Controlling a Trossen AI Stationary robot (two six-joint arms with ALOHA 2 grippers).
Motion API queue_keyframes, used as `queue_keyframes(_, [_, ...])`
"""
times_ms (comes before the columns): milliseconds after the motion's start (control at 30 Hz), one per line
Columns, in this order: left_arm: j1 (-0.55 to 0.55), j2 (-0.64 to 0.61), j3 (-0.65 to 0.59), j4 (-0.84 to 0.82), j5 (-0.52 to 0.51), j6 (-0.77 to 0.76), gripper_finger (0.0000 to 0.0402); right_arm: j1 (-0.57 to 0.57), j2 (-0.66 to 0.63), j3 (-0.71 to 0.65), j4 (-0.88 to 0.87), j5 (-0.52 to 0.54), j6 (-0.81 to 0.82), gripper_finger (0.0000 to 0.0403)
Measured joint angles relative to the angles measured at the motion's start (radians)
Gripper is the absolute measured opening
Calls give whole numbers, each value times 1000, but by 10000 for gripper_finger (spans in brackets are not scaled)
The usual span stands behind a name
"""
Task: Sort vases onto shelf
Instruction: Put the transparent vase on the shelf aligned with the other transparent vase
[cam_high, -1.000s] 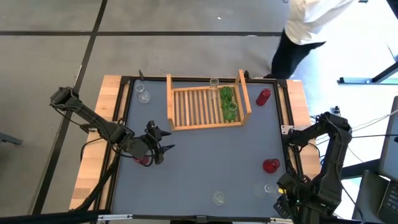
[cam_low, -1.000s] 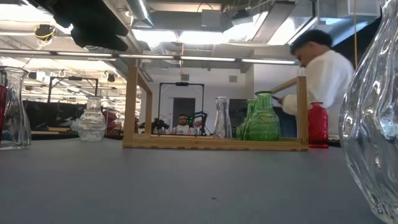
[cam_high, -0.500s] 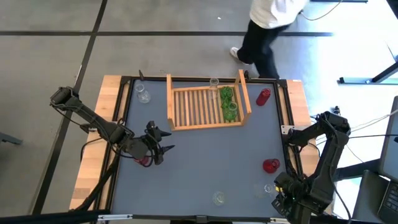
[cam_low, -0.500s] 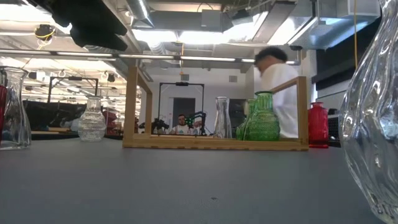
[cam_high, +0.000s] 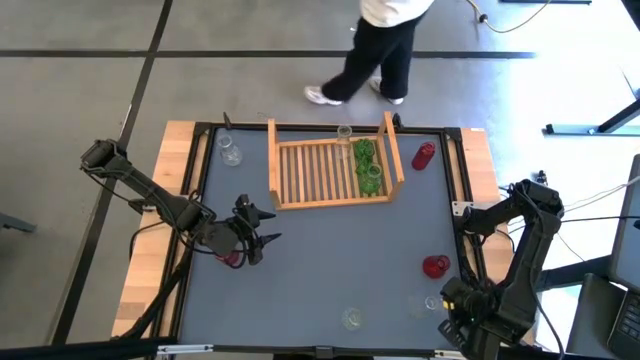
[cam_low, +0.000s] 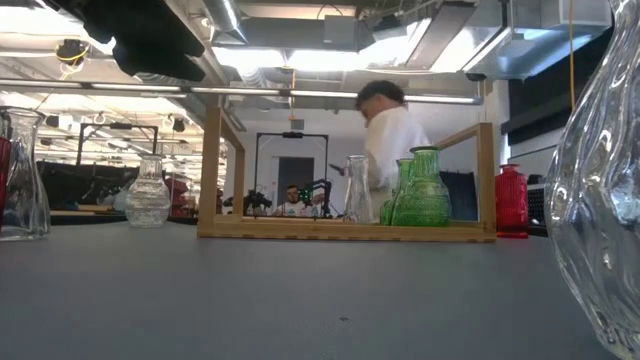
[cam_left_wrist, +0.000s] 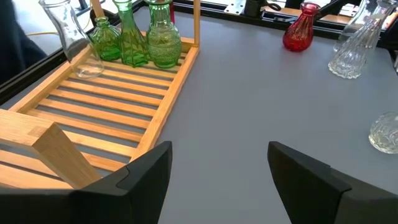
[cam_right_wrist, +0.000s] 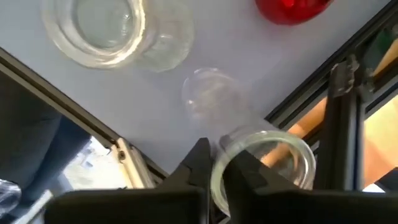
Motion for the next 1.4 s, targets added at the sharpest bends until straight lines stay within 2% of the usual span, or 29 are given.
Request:
queue_keyframes(67, [0,0,0,0,0,0,259,0,0,0,-18,1,-17,6])
queue_keyframes(333, [0,0,0,0,4,0,259,0,0,8,-37,-59,-44,6])
queue_keyframes(567, [0,0,0,0,4,0,259,0,0,127,-149,-39,-45,4])
queue_keyframes(700, [0,0,0,0,4,0,259,0,0,224,-271,3,-48,4])
queue_keyframes(867, [0,0,0,0,4,0,259,-2,-32,302,-267,140,-71,2])
queue_keyframes(967, [0,0,0,0,5,0,259,-12,-35,332,-272,178,-101,2])
queue_keyframes(1400, [0,0,0,0,7,0,259,-118,-34,337,-270,196,-262,1])
